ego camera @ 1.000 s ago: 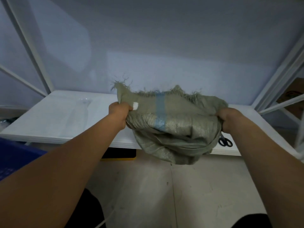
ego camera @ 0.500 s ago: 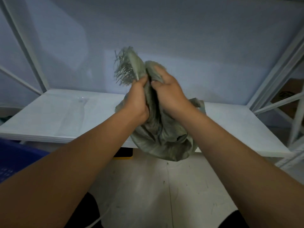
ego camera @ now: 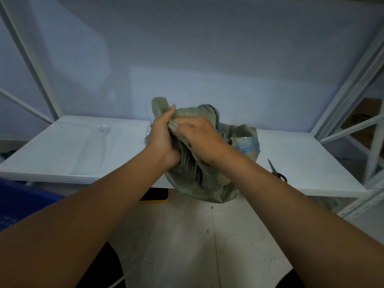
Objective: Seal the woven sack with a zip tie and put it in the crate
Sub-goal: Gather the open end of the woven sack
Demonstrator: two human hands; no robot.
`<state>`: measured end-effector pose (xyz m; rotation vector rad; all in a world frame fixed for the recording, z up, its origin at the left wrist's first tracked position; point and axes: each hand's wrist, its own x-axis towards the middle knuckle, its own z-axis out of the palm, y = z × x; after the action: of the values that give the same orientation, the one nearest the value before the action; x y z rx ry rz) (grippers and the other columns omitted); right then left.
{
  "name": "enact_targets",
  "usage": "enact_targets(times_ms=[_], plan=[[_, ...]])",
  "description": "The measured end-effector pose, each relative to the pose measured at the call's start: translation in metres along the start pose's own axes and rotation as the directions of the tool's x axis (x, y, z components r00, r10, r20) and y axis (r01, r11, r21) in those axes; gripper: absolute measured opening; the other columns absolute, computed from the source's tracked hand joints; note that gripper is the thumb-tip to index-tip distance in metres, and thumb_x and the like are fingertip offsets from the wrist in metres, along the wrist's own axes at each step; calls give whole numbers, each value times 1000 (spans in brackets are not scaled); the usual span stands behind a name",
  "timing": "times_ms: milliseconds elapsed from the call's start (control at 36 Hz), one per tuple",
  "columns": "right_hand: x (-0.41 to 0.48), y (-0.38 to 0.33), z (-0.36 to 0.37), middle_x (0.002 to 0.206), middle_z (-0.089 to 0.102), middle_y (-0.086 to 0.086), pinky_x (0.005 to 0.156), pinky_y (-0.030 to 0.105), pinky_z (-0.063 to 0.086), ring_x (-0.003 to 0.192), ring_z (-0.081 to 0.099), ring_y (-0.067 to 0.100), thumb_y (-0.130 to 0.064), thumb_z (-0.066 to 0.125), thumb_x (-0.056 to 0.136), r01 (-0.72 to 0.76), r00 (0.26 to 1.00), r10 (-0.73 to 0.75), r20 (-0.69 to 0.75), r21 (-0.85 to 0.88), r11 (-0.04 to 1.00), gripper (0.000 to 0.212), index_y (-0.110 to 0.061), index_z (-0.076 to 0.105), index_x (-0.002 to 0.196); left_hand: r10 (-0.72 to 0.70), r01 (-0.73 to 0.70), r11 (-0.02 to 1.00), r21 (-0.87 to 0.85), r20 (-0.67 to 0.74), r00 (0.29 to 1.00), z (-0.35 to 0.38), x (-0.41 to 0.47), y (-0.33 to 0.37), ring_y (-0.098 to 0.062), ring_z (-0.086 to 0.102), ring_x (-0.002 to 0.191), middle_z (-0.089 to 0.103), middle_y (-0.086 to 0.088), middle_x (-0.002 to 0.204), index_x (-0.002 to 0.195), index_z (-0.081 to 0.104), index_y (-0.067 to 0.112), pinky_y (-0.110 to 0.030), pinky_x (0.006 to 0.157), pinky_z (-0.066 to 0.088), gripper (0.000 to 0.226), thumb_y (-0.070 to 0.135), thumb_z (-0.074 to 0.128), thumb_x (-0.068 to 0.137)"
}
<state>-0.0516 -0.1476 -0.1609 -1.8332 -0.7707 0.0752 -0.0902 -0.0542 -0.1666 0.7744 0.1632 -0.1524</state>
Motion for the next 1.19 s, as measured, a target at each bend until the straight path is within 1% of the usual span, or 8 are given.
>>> enact_targets(times_ms=[167, 250, 361, 528, 778, 944, 1111, 1194], plan=[[11, 4, -19, 108, 67, -3, 82, 21, 48, 98, 61, 11, -15, 51, 97, -108, 808, 144, -571, 96, 990, 25, -11, 69, 114, 250, -249, 968, 27, -163, 955, 11, 1, 23, -35, 74, 93, 75, -17, 108, 111, 71, 6, -44, 81, 58, 36, 31, 50, 96], [19, 4, -35, 111, 75, 8, 96, 42, 54, 107, 70, 30, -49, 52, 96, -379, 818, 539, -199, 518, 767, 46, -13, 71, 118, 261, -264, 964, -23, -76, 962, 12, -7, 33, -36, 71, 102, 72, -18, 115, 113, 71, 5, -49, 90, 56, 36, 29, 51, 94], [10, -1, -42, 118, 73, 18, 103, 50, 51, 111, 70, 35, -70, 42, 95, -418, 885, 436, 161, 689, 593, 75, -8, 70, 126, 220, -220, 975, 29, -27, 975, 9, -2, 28, -35, 70, 105, 71, -18, 117, 117, 69, 6, -47, 93, 55, 37, 29, 51, 95], [13, -6, -34, 120, 73, 16, 100, 46, 54, 109, 72, 28, -47, 53, 100, -222, 955, 297, 23, 720, 657, 47, -10, 66, 126, 243, -192, 935, 297, -145, 959, -5, 26, 9, -32, 69, 109, 72, -13, 119, 128, 66, 14, -50, 101, 50, 51, 43, 69, 86], [17, 7, -30, 103, 78, 16, 86, 46, 62, 93, 76, 31, -3, 75, 85, -147, 924, 316, -215, 564, 813, 32, -2, 70, 116, 120, -119, 980, 162, 2, 993, -1, 16, -8, -30, 68, 111, 72, -14, 118, 126, 67, 12, -40, 94, 53, 42, 41, 52, 99], [13, 9, -41, 96, 77, -5, 76, 15, 57, 81, 74, 2, -19, 73, 93, -169, 982, 181, -47, 192, 967, 19, -14, 72, 112, 3, -55, 957, 286, 177, 984, 1, 14, -15, -21, 72, 95, 76, -10, 99, 110, 66, 11, -36, 91, 53, 19, 15, 56, 94], [12, 8, -52, 143, 60, -6, 116, 44, 38, 132, 57, 16, -73, 66, 81, -335, 941, 301, 156, 289, 897, 81, -28, 51, 147, -36, -30, 915, 402, 156, 987, -10, 24, -11, -30, 67, 107, 71, -16, 114, 116, 68, 4, -40, 95, 56, 26, 1, 58, 92], [11, 15, -50, 140, 61, -3, 104, 41, 50, 123, 64, 16, -60, 70, 83, -321, 947, 305, 100, 342, 883, 81, -27, 41, 151, 12, -48, 937, 346, 105, 994, -9, 31, -11, -34, 66, 107, 69, -21, 113, 118, 67, 2, -44, 95, 54, 27, 4, 55, 94]])
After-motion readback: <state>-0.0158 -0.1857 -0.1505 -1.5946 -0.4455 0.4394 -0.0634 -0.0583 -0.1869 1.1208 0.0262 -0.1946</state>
